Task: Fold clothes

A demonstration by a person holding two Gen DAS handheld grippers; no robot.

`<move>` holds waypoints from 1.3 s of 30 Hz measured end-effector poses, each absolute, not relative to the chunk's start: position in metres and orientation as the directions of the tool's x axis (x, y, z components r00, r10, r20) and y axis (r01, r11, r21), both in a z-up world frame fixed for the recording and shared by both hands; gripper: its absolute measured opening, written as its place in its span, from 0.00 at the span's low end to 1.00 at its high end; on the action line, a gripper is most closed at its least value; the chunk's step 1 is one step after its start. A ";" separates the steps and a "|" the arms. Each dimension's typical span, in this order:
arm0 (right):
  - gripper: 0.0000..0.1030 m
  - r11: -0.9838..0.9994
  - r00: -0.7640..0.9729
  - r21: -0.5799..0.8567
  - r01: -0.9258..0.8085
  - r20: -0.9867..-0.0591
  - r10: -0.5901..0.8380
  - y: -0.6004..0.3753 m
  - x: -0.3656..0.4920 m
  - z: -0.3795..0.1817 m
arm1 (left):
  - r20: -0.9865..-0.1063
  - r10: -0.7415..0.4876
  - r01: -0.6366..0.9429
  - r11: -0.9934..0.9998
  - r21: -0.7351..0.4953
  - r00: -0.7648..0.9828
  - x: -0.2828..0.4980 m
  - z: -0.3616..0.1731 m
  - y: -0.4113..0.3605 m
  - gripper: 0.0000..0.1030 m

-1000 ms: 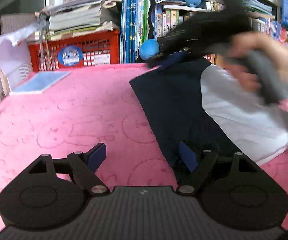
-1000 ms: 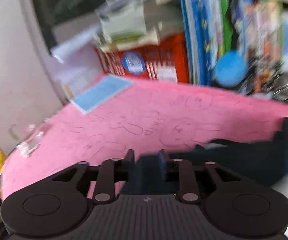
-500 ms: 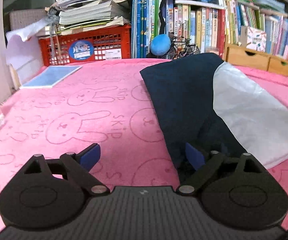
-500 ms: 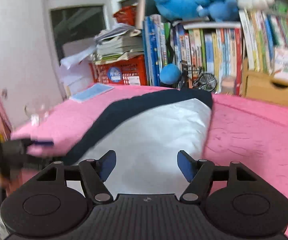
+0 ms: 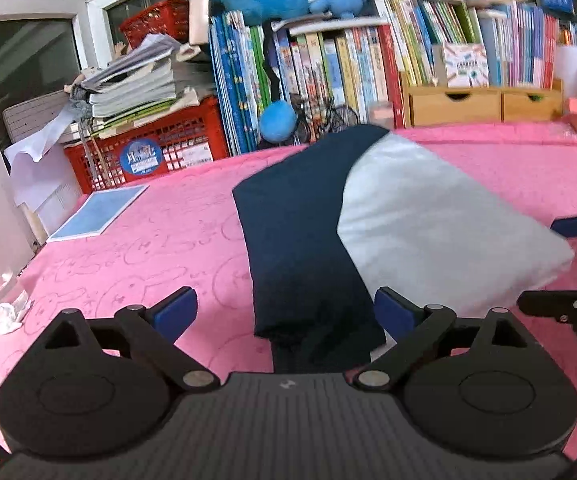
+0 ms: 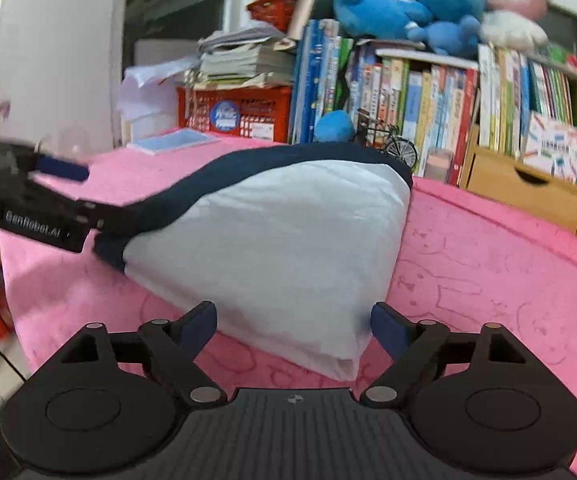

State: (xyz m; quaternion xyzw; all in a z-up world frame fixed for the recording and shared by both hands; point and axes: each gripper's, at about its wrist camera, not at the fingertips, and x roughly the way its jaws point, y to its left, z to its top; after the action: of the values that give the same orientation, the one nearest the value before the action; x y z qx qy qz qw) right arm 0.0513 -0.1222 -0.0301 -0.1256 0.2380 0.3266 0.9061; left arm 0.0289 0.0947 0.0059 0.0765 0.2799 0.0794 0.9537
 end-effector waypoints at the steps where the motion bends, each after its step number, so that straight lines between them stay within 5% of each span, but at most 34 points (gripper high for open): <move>1: 0.84 0.751 0.680 -0.099 -0.653 -0.513 0.523 -0.121 0.048 -0.031 | -0.530 0.193 -0.107 0.976 0.189 0.826 0.029 0.004 0.095 0.94; 5: 0.88 0.746 0.706 -0.173 -0.643 -0.514 0.488 -0.125 0.041 -0.037 | -0.580 0.123 -0.096 0.992 0.077 0.805 0.026 0.000 0.104 0.94; 8: 0.89 0.743 0.730 -0.236 -0.627 -0.511 0.454 -0.126 0.036 -0.041 | -0.617 0.004 -0.097 0.989 -0.116 0.787 0.018 0.003 0.117 0.94; 12: 0.94 0.732 0.734 -0.263 -0.628 -0.514 0.444 -0.129 0.033 -0.044 | -0.591 -0.090 -0.054 0.974 -0.221 0.802 0.000 0.007 0.112 0.94; 19: 0.97 0.768 0.705 -0.165 -0.619 -0.548 0.450 -0.126 0.052 -0.046 | -0.613 0.131 -0.084 0.991 0.104 0.779 0.003 -0.011 0.078 0.95; 23: 0.97 0.789 0.673 -0.082 -0.609 -0.580 0.459 -0.117 0.073 -0.045 | -0.587 0.156 -0.047 0.979 0.197 0.795 0.010 -0.017 0.063 0.95; 32: 0.97 0.797 0.612 0.139 -0.588 -0.568 0.551 -0.129 0.101 -0.024 | -0.365 0.210 0.062 0.790 0.609 0.907 0.014 -0.038 0.002 0.97; 39: 0.97 0.755 0.524 0.321 -0.572 -0.565 0.637 -0.147 0.125 -0.010 | -0.342 0.140 0.139 0.727 0.672 0.929 0.043 -0.039 -0.011 1.00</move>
State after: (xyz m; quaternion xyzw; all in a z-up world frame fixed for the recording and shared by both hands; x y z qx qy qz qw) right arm 0.1251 -0.1466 -0.0102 0.0478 0.3430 0.3467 0.8717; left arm 0.0427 -0.0110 -0.0388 0.3694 0.1883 0.0003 0.9100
